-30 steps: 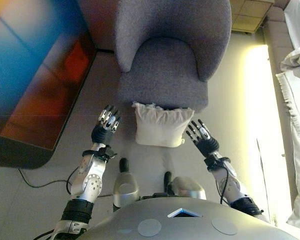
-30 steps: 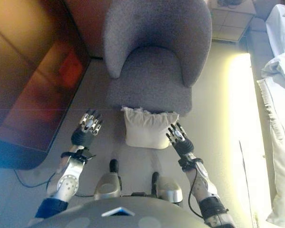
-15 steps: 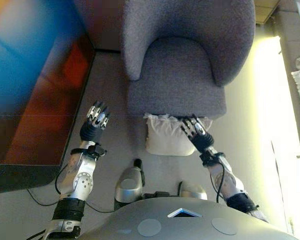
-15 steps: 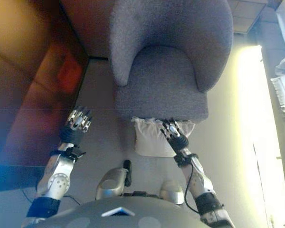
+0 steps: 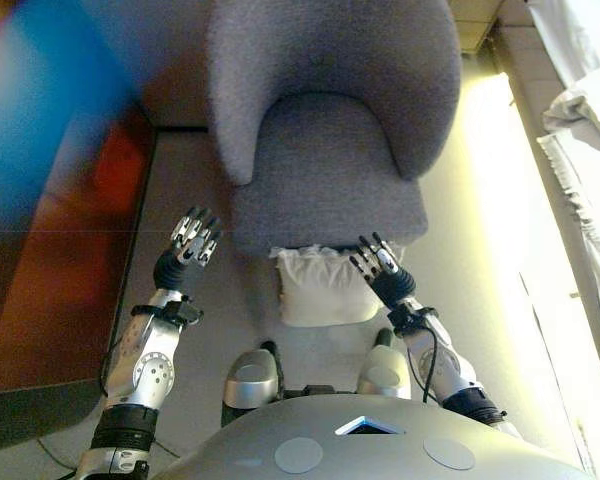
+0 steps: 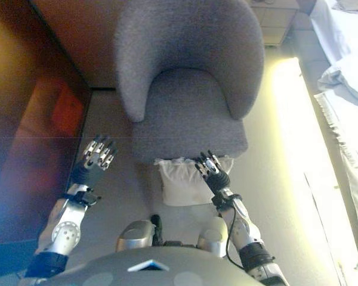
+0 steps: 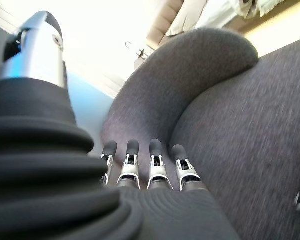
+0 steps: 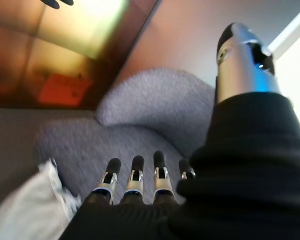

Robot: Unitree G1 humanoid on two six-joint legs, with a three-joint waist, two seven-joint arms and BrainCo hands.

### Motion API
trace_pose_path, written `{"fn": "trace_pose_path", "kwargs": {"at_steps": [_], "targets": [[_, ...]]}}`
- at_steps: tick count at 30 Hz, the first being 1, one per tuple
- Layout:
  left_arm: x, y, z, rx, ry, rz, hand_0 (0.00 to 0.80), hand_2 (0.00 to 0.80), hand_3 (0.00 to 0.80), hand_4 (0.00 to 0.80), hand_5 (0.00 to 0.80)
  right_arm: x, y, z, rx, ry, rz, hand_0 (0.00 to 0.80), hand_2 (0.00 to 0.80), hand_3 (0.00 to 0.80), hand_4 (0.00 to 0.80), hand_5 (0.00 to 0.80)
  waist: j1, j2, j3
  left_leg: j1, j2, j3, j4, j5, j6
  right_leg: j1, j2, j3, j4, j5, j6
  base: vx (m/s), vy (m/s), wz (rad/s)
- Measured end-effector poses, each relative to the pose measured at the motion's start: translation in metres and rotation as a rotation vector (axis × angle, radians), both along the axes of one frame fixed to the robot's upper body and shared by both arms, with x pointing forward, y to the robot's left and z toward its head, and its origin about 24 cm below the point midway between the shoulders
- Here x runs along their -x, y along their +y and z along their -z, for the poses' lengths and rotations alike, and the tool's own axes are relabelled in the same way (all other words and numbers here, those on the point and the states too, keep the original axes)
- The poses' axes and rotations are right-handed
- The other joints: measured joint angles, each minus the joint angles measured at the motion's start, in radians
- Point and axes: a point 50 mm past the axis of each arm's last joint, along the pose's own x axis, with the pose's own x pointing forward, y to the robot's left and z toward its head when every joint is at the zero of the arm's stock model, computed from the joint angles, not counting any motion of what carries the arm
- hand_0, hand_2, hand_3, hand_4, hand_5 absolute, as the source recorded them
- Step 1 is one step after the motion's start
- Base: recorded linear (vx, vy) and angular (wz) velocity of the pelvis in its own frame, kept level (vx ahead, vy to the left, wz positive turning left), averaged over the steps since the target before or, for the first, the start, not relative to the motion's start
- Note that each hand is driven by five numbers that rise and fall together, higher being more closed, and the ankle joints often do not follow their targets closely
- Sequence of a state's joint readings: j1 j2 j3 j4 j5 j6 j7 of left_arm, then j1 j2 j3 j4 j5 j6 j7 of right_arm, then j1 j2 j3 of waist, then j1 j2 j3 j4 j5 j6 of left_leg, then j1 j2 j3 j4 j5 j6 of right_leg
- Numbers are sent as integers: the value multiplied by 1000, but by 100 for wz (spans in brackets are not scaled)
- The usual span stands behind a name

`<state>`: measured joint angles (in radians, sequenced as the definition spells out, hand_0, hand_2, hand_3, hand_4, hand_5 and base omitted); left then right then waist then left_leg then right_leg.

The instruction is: Pick up the cushion and take it to the sofa

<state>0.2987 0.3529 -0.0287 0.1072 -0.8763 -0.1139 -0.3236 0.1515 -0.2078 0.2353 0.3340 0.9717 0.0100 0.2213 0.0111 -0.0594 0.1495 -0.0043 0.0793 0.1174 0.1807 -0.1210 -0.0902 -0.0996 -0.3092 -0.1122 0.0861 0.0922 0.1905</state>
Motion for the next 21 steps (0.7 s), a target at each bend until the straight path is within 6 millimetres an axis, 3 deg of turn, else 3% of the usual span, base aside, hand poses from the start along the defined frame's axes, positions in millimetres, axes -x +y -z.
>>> {"fn": "trace_pose_path", "kwargs": {"at_steps": [3, 7, 8, 11, 13, 15, 17, 21], "targets": [[6, -5, 3, 26, 4, 4, 0, 0, 0, 0, 0, -5, -16, -4, 44, -8, 6, 0, 0, 0, 0, 0, 2, 55, -6, 8, 56, -63, -31, 8, 12, 9, 81, 2, 39, -48, -32, 272, -152, 27], [6, -9, 5, 40, 12, 11, 0, 0, 0, 0, 0, -10, -17, -9, 60, -23, 3, 0, 0, 0, 0, 0, -23, 54, -15, 10, 87, -81, -26, 26, 10, 2, 113, 6, 146, -148, -46, 184, -143, 44], [3, -9, 4, 39, 17, 0, 0, 0, 0, 0, 0, -10, -14, -10, 64, -26, -9, 0, 0, 0, 0, 0, -27, 45, -18, 4, 94, -49, -12, 47, -13, -2, 113, 7, 169, -173, -49, 103, -101, 55], [-11, -13, -2, 49, 0, -4, 0, 0, 0, 0, 0, -12, -11, -11, 76, -33, -12, 0, 0, 0, 0, 0, -24, 21, -25, -70, 99, -21, 91, 81, 7, 3, 104, -6, 175, -199, -62, 70, 47, 52], [-12, -17, -1, 58, 3, 4, 0, 0, 0, 0, 0, -12, -11, -12, 85, -44, -10, 0, 0, 0, 0, 0, -22, 28, -34, -72, 107, -18, 77, 93, 25, 31, 97, -39, 164, -200, -66, 61, 227, 45], [-12, -26, 1, 75, 9, 28, 0, 0, 0, 0, 0, -14, -17, -15, 111, -67, 1, 0, 0, 0, 0, 0, -21, 60, -47, -55, 106, -9, 2, 82, 10, 21, 104, -47, 163, -198, -61, 19, 153, 27], [-14, -31, 1, 84, 4, 42, 0, 0, 0, 0, 0, -13, -23, -15, 125, -70, 17, 0, 0, 0, 0, 0, -20, 81, -44, -36, 96, -11, -38, 82, -43, 11, 94, -39, 160, -196, -52, -3, 83, 7], [-12, -27, 1, 65, 15, 42, 0, 0, 0, 0, 0, -4, -17, -8, 97, -42, 29, 0, 0, 0, 0, 0, -21, 62, -45, -5, 59, 18, -87, 95, -36, 30, 58, -38, 109, -164, -27, 32, 56, -9]]}}
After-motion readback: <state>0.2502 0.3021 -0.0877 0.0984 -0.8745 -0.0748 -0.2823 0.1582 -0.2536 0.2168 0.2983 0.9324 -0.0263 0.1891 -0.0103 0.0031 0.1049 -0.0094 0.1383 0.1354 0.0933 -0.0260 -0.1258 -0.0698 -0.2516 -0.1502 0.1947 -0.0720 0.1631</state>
